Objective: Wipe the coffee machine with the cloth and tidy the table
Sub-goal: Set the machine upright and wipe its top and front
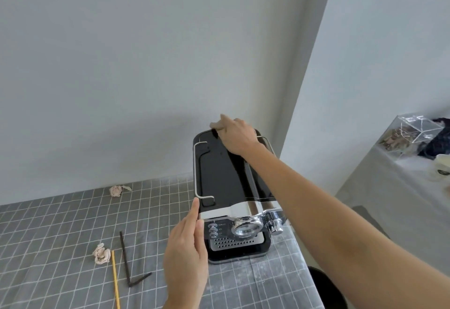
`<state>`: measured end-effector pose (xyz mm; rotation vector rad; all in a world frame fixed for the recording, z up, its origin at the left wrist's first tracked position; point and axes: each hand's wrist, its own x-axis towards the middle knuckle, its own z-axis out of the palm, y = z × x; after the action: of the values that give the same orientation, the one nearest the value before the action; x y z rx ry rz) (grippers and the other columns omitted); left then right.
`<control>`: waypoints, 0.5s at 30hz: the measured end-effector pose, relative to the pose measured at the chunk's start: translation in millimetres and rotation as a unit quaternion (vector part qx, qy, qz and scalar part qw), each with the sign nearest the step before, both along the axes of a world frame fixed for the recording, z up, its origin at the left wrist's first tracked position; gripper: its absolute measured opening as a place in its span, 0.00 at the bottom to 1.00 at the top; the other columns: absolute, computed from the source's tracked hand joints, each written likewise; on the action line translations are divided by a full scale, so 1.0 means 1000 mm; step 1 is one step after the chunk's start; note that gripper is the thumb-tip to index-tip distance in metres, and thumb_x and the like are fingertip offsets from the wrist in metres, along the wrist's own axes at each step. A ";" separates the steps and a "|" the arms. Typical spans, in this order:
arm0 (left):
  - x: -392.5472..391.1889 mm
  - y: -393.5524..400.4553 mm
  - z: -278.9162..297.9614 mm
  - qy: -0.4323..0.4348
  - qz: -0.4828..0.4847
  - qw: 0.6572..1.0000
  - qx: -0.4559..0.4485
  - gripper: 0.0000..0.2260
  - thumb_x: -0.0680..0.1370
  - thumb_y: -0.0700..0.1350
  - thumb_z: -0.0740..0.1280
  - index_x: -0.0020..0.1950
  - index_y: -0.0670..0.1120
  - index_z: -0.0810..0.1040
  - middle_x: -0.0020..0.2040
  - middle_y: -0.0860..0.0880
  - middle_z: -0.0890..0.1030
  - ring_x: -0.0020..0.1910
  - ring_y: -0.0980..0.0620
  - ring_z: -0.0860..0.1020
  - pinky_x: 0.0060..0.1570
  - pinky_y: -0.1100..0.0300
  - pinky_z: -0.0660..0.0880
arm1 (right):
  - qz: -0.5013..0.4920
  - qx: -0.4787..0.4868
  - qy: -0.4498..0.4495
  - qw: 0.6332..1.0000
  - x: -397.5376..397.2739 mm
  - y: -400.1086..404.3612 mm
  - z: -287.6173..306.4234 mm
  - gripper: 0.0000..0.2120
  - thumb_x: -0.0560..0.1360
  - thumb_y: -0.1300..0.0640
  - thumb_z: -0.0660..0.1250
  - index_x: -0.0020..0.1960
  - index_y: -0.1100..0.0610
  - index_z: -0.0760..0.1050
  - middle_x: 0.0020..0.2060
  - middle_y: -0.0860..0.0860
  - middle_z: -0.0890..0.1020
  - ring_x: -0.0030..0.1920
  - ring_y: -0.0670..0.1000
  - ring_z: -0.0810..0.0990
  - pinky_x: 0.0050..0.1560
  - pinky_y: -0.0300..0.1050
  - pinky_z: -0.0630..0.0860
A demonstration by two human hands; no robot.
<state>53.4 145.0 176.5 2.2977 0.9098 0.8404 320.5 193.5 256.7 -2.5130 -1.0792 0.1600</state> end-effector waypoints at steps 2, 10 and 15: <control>0.000 0.000 -0.001 0.000 0.000 1.000 0.000 0.20 0.81 0.54 0.51 0.73 0.55 0.65 0.37 0.54 0.79 0.39 0.56 0.76 0.36 0.70 0.70 | 0.032 0.016 0.005 0.999 -0.016 -0.017 0.001 0.18 0.77 0.47 0.51 0.64 0.39 0.70 0.57 0.51 0.81 0.59 0.59 0.78 0.57 0.59 0.75; 0.002 -0.002 0.002 0.011 -0.002 1.000 -0.013 0.20 0.81 0.54 0.51 0.73 0.56 0.67 0.40 0.51 0.81 0.39 0.55 0.76 0.36 0.70 0.69 | 0.036 0.050 -0.025 0.998 -0.110 -0.105 -0.009 0.15 0.81 0.53 0.59 0.66 0.51 0.74 0.63 0.56 0.77 0.66 0.64 0.69 0.63 0.60 0.68; 0.002 0.000 0.005 0.019 0.000 1.000 -0.005 0.18 0.83 0.52 0.54 0.73 0.56 0.66 0.49 0.54 0.83 0.49 0.54 0.80 0.44 0.61 0.79 | -0.089 0.046 0.006 0.995 -0.059 -0.074 -0.006 0.17 0.82 0.51 0.54 0.68 0.53 0.69 0.61 0.59 0.76 0.67 0.65 0.68 0.65 0.61 0.66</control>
<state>55.1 144.7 181.0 2.3125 0.9283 0.7945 261.8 119.4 250.4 -2.5049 -0.8327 0.0724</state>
